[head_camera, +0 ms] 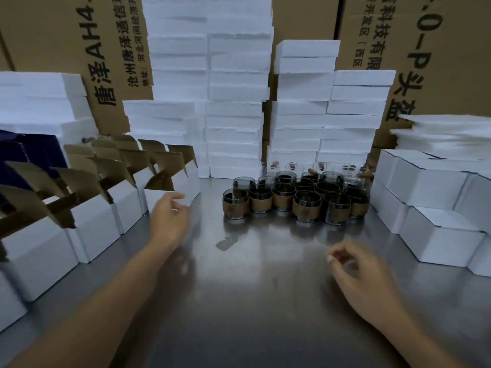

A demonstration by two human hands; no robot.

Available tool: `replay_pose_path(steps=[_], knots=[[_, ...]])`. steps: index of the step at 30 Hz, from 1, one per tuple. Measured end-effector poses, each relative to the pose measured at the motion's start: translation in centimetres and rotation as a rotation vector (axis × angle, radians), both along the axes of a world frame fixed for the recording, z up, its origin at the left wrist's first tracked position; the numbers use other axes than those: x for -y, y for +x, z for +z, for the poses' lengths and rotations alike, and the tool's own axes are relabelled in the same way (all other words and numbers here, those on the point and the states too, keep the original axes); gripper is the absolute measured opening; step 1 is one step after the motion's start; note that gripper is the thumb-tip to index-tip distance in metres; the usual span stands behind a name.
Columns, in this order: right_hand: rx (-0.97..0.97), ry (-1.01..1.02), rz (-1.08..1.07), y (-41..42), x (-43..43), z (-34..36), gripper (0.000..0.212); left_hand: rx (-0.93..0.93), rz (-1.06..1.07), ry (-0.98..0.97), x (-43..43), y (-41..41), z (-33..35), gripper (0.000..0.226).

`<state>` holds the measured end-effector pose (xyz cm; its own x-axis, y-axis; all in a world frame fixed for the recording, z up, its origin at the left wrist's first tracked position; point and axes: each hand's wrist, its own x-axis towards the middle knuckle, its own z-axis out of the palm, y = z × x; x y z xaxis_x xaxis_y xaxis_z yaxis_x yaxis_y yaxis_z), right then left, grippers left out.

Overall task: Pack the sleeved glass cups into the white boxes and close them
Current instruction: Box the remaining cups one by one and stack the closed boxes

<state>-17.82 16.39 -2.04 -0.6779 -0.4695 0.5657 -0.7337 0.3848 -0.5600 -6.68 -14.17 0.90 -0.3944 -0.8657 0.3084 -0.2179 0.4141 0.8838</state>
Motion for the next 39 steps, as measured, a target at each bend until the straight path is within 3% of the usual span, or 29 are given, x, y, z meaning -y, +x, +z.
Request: replay_pose_path(steps=[6, 11, 15, 22, 29, 39], knots=[[-0.011, 0.008, -0.012, -0.1, 0.2, 0.0, 0.024, 0.251, 0.036, -0.183, 4.5, 0.0, -0.1, 0.05], [-0.007, -0.012, 0.015, -0.2, 0.2, 0.0, 0.025, 0.452, 0.055, -0.237, 6.2, 0.2, -0.1, 0.04], [-0.007, -0.039, 0.028, -0.3, 0.2, -0.1, 0.025, 0.394, 0.036, -0.283, 5.4, 0.8, 0.2, 0.03], [0.021, -0.037, 0.038, -0.3, 0.2, 0.0, 0.026, 0.128, -0.05, -0.412, -1.7, 1.1, 3.3, 0.025], [0.075, -0.076, 0.013, -0.3, 0.0, 0.1, 0.024, 0.256, -0.345, -0.492, -12.5, 0.0, 2.0, 0.004], [0.104, -0.081, 0.01, -0.5, 0.0, 0.0, 0.018, 0.23, -0.271, -0.788, -14.6, -0.4, -0.6, 0.024]])
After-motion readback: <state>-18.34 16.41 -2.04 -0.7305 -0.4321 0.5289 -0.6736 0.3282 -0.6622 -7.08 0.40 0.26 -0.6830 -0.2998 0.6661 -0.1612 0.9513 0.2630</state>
